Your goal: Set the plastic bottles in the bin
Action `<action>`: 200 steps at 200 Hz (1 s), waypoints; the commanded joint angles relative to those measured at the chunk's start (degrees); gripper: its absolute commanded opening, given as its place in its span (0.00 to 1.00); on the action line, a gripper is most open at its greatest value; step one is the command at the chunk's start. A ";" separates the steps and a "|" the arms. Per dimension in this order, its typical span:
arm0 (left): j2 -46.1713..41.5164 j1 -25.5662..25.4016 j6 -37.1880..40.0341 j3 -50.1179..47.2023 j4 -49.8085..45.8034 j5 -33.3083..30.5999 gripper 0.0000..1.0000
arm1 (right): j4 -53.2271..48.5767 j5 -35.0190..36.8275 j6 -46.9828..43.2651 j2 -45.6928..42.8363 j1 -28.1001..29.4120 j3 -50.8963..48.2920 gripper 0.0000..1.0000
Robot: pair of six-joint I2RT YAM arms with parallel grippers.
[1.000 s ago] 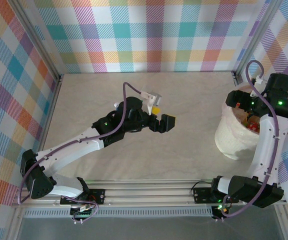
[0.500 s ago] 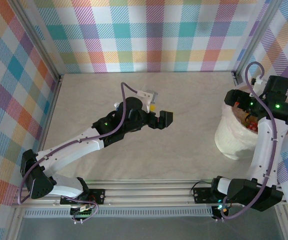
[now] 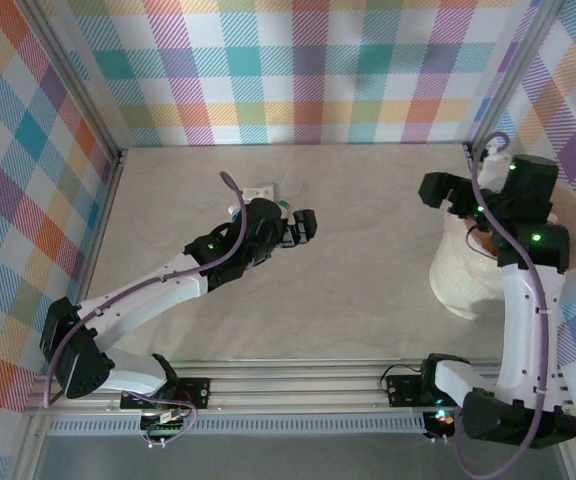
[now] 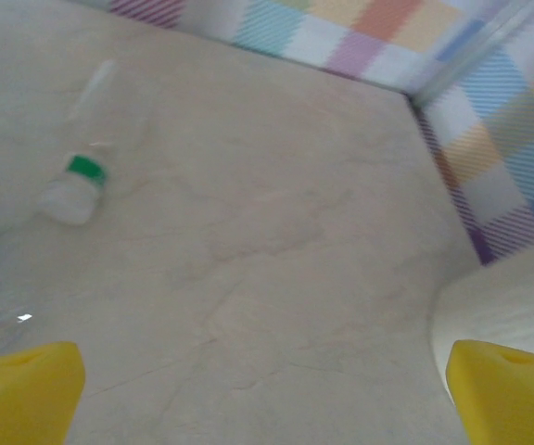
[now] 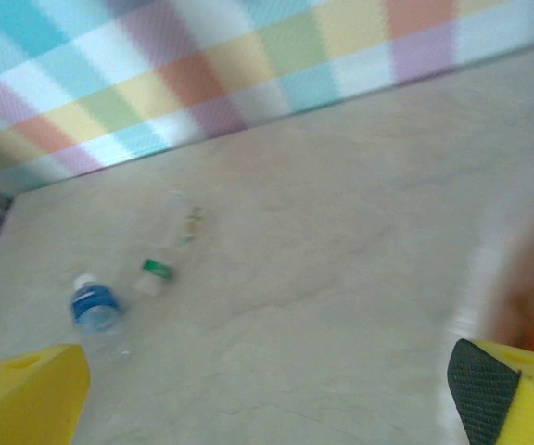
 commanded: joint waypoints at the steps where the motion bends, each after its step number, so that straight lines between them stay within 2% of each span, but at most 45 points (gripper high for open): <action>1: 0.63 2.82 -8.17 -1.24 -5.49 -3.64 1.00 | 7.89 -1.75 3.16 -0.85 7.29 -2.71 1.00; 54: 2.28 8.50 -15.41 -3.48 -9.94 -5.34 1.00 | 21.21 -1.25 5.83 0.94 21.31 -10.36 1.00; 79: 5.19 11.62 -18.64 -3.48 -12.62 -7.47 1.00 | 26.15 -2.69 10.23 2.36 23.75 -13.81 0.99; 107: 9.83 16.26 -19.04 -2.91 -10.76 -4.29 1.00 | 28.82 -5.88 14.23 4.87 26.00 -15.88 1.00; 160: 22.27 21.83 -16.71 5.43 -10.24 -0.23 0.99 | 30.41 -0.27 12.69 9.56 34.74 -16.86 1.00; 200: 30.63 23.76 -15.67 12.65 -10.86 0.51 0.96 | 30.72 1.31 13.04 11.31 37.14 -16.76 1.00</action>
